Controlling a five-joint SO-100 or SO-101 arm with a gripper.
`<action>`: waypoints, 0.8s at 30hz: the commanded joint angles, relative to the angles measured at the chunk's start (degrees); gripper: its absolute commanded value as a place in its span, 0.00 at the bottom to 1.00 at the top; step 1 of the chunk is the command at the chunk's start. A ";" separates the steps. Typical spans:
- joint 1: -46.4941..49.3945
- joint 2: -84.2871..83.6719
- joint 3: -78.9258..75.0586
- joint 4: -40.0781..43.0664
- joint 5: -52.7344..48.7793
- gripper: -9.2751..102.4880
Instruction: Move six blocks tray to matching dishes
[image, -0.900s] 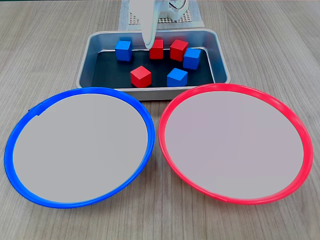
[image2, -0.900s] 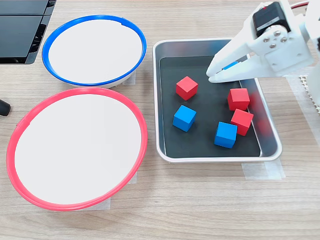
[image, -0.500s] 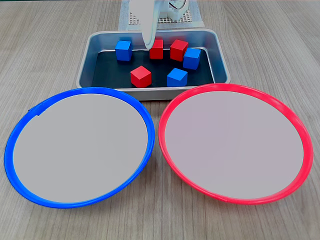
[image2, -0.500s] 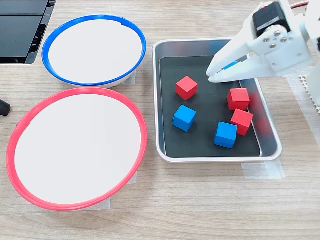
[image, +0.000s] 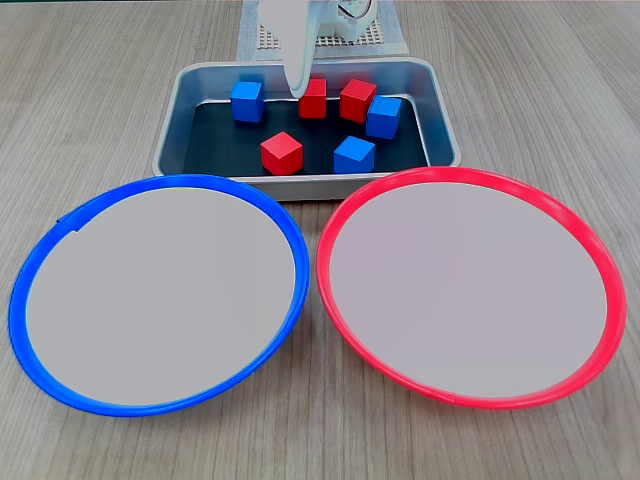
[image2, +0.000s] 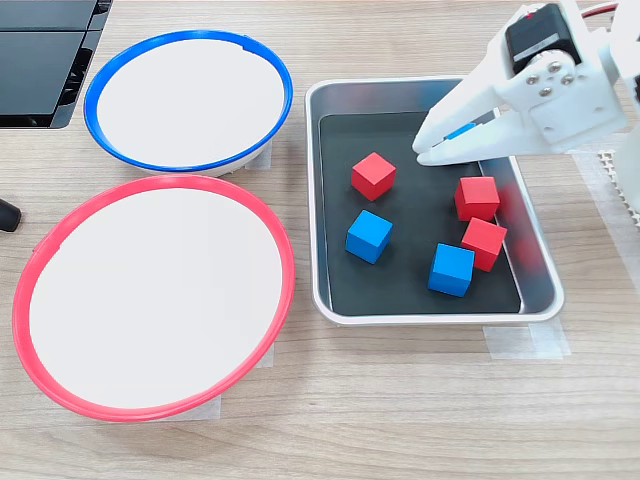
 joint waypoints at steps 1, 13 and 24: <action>-0.09 1.23 0.00 0.18 -0.35 0.08; -1.41 0.62 -1.14 -0.26 -2.72 0.08; -3.69 -56.25 -29.53 -12.74 -41.04 0.20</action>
